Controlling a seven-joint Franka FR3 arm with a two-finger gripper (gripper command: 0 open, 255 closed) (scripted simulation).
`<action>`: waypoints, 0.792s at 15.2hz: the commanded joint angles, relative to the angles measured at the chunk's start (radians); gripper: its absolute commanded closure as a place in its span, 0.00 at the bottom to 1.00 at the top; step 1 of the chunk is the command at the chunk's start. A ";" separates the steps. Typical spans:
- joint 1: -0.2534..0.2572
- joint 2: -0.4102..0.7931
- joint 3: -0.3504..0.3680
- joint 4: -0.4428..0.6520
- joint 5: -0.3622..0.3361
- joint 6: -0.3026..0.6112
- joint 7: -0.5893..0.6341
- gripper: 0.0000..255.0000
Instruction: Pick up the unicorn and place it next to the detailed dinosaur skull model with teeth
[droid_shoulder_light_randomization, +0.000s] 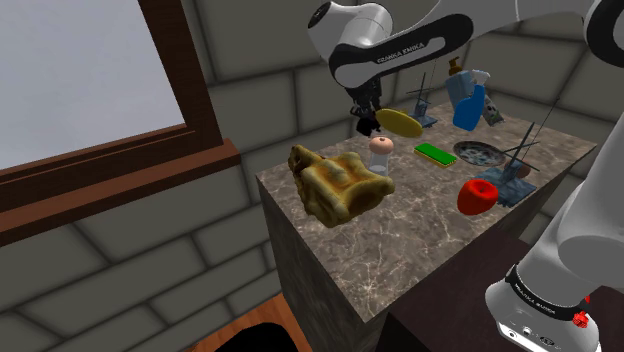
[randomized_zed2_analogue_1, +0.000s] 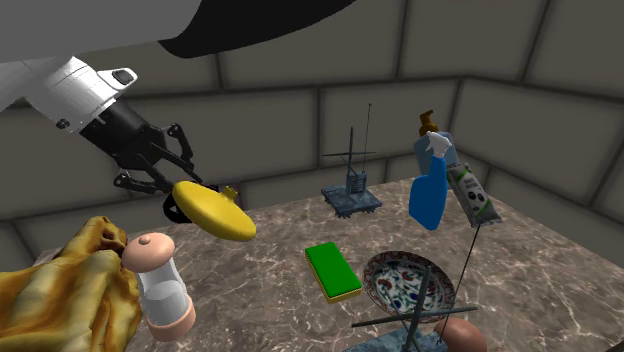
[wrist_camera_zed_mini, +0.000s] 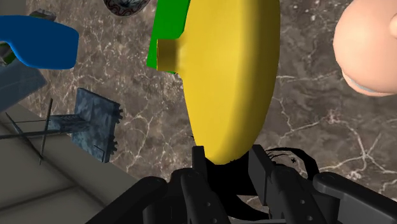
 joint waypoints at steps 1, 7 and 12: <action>-0.002 0.002 -0.001 -0.023 -0.002 0.023 0.012 1.00; -0.005 0.022 -0.004 -0.075 -0.011 0.085 0.049 1.00; -0.007 0.044 -0.006 -0.112 -0.020 0.135 0.081 1.00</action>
